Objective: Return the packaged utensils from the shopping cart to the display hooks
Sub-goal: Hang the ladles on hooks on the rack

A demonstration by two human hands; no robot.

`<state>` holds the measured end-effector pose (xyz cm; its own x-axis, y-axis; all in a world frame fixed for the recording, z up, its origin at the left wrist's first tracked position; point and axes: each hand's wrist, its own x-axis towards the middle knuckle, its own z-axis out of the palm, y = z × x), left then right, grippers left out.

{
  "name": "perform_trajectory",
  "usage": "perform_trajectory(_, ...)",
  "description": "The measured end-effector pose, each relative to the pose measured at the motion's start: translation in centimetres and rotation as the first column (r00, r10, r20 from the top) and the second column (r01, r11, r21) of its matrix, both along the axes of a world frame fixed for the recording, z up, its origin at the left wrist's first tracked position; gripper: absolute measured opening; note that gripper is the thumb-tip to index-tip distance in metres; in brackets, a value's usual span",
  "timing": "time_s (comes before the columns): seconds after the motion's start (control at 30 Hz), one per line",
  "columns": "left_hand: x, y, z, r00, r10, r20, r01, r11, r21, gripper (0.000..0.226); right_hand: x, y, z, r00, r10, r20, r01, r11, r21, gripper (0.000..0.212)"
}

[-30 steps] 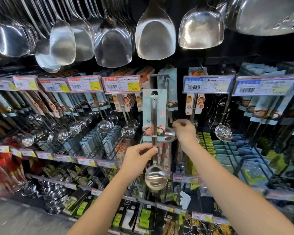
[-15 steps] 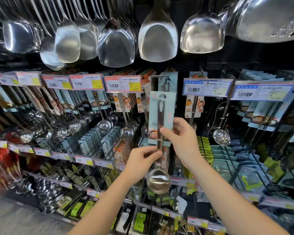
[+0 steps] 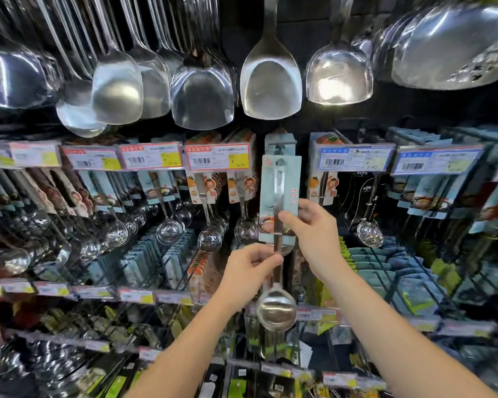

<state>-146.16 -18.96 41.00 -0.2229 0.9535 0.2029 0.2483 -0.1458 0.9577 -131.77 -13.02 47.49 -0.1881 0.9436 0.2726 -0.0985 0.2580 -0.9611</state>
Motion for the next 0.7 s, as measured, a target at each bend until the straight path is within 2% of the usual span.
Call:
perform_trajectory(0.1, -0.1, 0.8, -0.3, 1.0, 0.001, -0.012, -0.001, 1.0, 0.012, 0.006, -0.2, 0.6, -0.2, 1.0, -0.001, 0.022, 0.002, 0.999, -0.032, 0.02)
perform_trajectory(0.27, -0.7, 3.6, -0.3, 0.998, 0.042, -0.053, -0.045, 0.998, -0.053, 0.006, -1.0, 3.0, -0.5, 0.946, -0.179, 0.27, 0.179, 0.984, 0.028, 0.021)
perform_trajectory(0.43, -1.6, 6.3, 0.2, 0.994, 0.038, -0.099, -0.049, 0.993, -0.106, 0.008, -2.4, 5.7, -0.2, 0.869, -0.266, 0.418, 0.264, 0.962, 0.065, 0.021)
perform_trajectory(0.5, -1.6, 7.4, 0.4, 0.994, 0.054, -0.093, -0.067, 0.988, -0.138, 0.014, -2.9, 6.5, 0.0, 0.818, -0.314, 0.482, 0.299, 0.948, 0.109, 0.027)
perform_trajectory(0.6, -1.5, 9.0, 0.2, 0.996, 0.085, -0.029, -0.089, 0.977, -0.194, 0.005, -3.2, 8.0, 0.1, 0.789, -0.319, 0.525, 0.298, 0.946, 0.128, 0.036)
perform_trajectory(0.7, -1.8, 10.0, 0.3, 0.992, 0.098, -0.074, -0.112, 0.97, -0.215, 0.015, -3.4, 8.9, 0.1, 0.763, -0.31, 0.568, 0.298, 0.947, 0.117, 0.043)
